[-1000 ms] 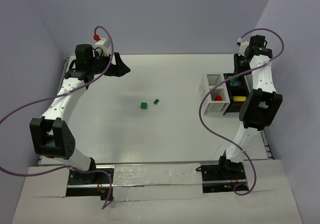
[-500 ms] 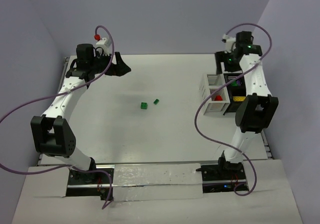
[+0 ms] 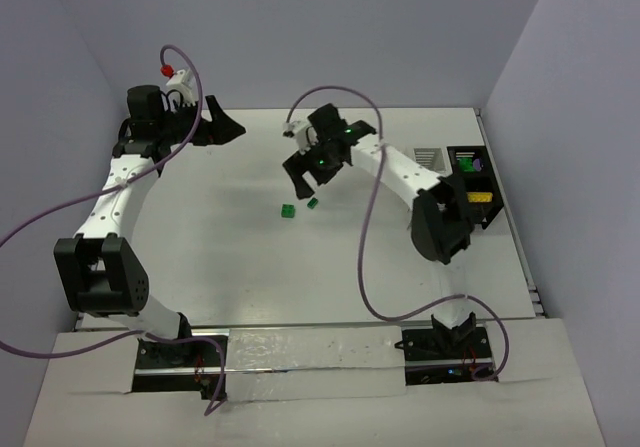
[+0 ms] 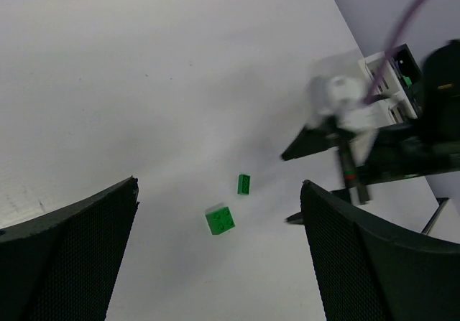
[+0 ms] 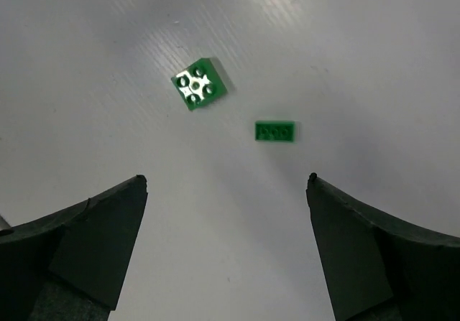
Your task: Sort the legos into containers by color
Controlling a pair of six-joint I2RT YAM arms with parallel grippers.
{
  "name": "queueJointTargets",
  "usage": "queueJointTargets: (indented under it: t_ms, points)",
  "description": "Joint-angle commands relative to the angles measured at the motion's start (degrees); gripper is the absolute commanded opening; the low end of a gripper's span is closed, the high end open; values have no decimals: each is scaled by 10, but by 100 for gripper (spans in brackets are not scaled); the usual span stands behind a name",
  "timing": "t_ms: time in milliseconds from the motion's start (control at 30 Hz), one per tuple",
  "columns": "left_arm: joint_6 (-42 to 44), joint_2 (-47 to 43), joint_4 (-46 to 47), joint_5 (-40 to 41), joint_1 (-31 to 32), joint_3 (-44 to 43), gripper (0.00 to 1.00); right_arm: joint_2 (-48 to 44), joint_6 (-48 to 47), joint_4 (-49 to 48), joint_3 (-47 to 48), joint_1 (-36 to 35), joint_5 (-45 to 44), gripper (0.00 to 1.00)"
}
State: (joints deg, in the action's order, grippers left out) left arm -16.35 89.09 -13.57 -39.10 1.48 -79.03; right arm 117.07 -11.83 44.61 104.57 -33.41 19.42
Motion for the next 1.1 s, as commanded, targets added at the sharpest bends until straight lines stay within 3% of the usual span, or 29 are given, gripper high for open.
queueJointTargets:
  t_ms: [0, 233, 667, 833, 1067]
  points:
    - [14, -36, 6, -29, -3, 5, 99, 61, -23, -7, 60, -31, 8, 100]
    - [20, -35, 10, -37, -4, 13, 99, 132, -33, -17, 122, -58, 16, 100]
    - [24, -25, 8, -34, -5, 5, 99, 187, -63, -36, 122, -90, -32, 95]
    - [24, -26, 7, -33, -5, 5, 99, 172, -72, -43, 82, -92, -35, 84]
    - [18, -21, 9, -37, -5, -2, 99, 89, -79, -72, -18, -91, -40, 47]
